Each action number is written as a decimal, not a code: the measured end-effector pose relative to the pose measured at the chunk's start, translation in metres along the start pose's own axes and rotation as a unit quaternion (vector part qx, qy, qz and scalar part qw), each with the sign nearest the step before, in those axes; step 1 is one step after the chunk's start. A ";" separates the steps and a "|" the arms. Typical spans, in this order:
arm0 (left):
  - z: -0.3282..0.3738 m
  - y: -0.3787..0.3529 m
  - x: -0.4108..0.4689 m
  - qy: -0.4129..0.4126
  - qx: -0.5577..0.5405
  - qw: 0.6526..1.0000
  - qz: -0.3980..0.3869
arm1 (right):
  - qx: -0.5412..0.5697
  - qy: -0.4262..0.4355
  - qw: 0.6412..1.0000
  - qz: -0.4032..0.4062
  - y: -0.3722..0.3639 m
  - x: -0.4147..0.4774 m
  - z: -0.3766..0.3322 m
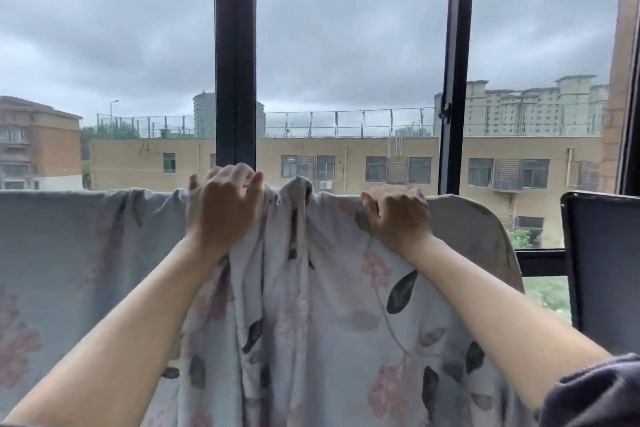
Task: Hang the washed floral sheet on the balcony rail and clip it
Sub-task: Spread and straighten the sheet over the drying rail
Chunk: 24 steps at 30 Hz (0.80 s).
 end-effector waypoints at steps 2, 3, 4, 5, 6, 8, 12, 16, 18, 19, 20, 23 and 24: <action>-0.050 0.010 0.010 0.074 0.011 0.997 0.009 | 0.013 0.024 1.000 0.003 -0.004 0.010 -0.023; -0.075 0.011 0.013 0.092 0.021 0.996 0.004 | 0.029 0.034 0.999 0.004 -0.006 0.015 -0.035; -0.092 0.009 0.013 0.099 0.035 0.994 -0.009 | 0.046 0.044 0.998 0.002 -0.008 0.021 -0.047; -0.106 0.009 0.013 0.094 0.052 0.994 -0.017 | 0.065 0.057 0.996 0.000 -0.012 0.028 -0.064; -0.111 0.008 0.014 0.088 0.065 0.994 -0.022 | 0.083 0.067 0.994 0.000 -0.014 0.035 -0.079; -0.115 0.009 0.017 0.072 0.077 0.994 -0.017 | 0.116 0.087 0.989 0.006 -0.018 0.049 -0.115; -0.116 0.016 0.020 0.028 0.086 0.996 -0.025 | 0.077 0.100 0.992 0.001 -0.029 0.081 -0.178; -0.120 0.022 0.023 -0.045 0.068 0.995 -0.059 | 0.046 0.113 0.992 -0.036 -0.040 0.114 -0.239; -0.139 0.031 0.027 -0.062 0.068 0.992 -0.085 | 0.037 0.115 0.992 -0.045 -0.045 0.126 -0.268; -0.145 0.032 0.027 -0.065 0.068 0.991 -0.093 | 0.026 0.115 0.992 -0.045 -0.047 0.126 -0.270; -0.161 0.038 0.032 -0.070 0.074 0.991 -0.082 | 0.018 0.117 0.992 -0.033 -0.047 0.128 -0.281; -0.215 0.061 0.045 -0.060 0.088 0.992 -0.071 | 0.022 0.111 0.993 -0.021 -0.055 0.140 -0.318; -0.230 0.067 0.050 -0.057 0.095 0.992 -0.067 | 0.032 0.104 0.994 -0.014 -0.056 0.144 -0.327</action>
Point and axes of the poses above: each hand's wrist, its own x-axis towards the middle knuckle, its own y-axis out of the back of the hand, z = x × y, the point moved 7 cm from there along x, towards the middle knuckle, and after that the axes turned 14 degrees about y, right-handed, at the moved point
